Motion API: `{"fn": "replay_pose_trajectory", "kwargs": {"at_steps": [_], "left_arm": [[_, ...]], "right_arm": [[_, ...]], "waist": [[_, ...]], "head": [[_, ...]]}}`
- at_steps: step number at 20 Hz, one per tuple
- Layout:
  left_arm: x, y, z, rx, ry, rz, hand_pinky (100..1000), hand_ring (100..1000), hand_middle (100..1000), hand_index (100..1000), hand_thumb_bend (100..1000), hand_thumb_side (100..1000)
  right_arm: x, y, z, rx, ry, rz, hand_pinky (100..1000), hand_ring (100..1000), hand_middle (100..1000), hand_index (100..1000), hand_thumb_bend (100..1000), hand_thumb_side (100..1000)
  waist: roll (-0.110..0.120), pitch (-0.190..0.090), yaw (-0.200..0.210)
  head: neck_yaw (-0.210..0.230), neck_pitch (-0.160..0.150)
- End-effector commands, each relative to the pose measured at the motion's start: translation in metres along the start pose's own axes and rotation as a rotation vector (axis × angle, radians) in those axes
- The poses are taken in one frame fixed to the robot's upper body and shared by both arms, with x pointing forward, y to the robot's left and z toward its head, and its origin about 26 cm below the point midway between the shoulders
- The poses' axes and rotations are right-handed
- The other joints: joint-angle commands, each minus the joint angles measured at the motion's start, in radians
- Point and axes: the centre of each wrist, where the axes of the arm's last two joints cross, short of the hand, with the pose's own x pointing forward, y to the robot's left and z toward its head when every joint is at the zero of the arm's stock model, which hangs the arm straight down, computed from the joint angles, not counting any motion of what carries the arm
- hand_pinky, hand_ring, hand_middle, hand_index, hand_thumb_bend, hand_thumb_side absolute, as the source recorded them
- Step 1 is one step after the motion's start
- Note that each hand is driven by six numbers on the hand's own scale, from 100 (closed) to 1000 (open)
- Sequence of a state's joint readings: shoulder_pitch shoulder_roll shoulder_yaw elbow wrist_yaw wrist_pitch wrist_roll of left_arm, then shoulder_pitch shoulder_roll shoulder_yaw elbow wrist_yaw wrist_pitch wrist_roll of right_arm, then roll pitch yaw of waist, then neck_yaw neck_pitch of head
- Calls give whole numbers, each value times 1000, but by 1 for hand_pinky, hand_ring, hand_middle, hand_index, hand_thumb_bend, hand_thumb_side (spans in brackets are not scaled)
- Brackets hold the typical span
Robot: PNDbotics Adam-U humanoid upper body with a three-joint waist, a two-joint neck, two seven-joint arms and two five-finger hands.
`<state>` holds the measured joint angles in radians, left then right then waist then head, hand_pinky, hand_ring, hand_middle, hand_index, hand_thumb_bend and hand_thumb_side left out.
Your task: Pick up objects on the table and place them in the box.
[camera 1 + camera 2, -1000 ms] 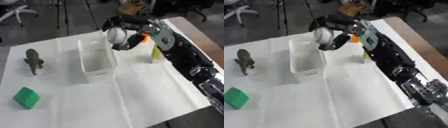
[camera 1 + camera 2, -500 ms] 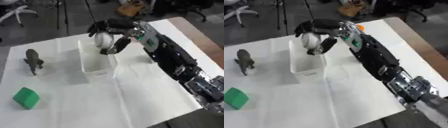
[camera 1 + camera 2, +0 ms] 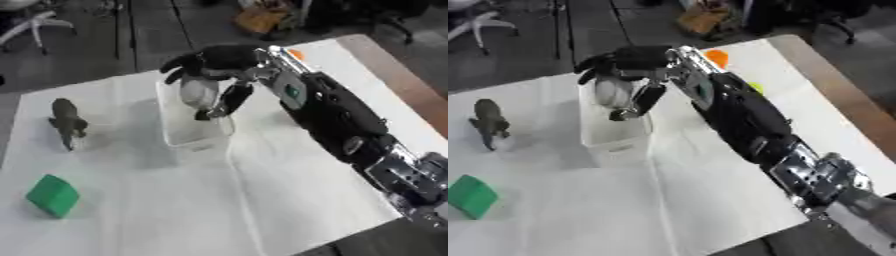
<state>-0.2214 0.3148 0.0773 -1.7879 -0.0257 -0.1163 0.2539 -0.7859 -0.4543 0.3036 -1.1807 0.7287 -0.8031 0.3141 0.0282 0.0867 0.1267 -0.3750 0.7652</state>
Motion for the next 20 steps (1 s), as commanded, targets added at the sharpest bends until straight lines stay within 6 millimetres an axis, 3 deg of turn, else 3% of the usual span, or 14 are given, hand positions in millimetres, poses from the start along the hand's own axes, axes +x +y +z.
{"fn": "replay_pose_trajectory", "kwargs": {"at_steps": [1,10,15,20], "left_arm": [[7,2,-7,-1,-32,0,616,673,628,745,316,1000],[6,2,-6,-1,-29,0,616,673,629,745,315,1000],[6,2,-6,1,-28,0,616,673,629,745,316,1000],[6,3,-6,3,-29,-1,616,673,629,745,316,1000]], "right_arm": [[-1,-14,1,62,-93,82,752,822,958,947,408,702],[-3,-14,6,15,-70,119,752,824,958,949,432,636],[-3,-15,20,-38,-52,128,738,813,953,947,435,576],[-1,-18,29,-69,-46,132,738,813,953,947,435,576]], "waist": [[0,-14,1],[0,-14,-1],[-1,-13,-2],[-1,-12,-1]], "head": [[-4,5],[-6,5],[0,5],[2,5]]}}
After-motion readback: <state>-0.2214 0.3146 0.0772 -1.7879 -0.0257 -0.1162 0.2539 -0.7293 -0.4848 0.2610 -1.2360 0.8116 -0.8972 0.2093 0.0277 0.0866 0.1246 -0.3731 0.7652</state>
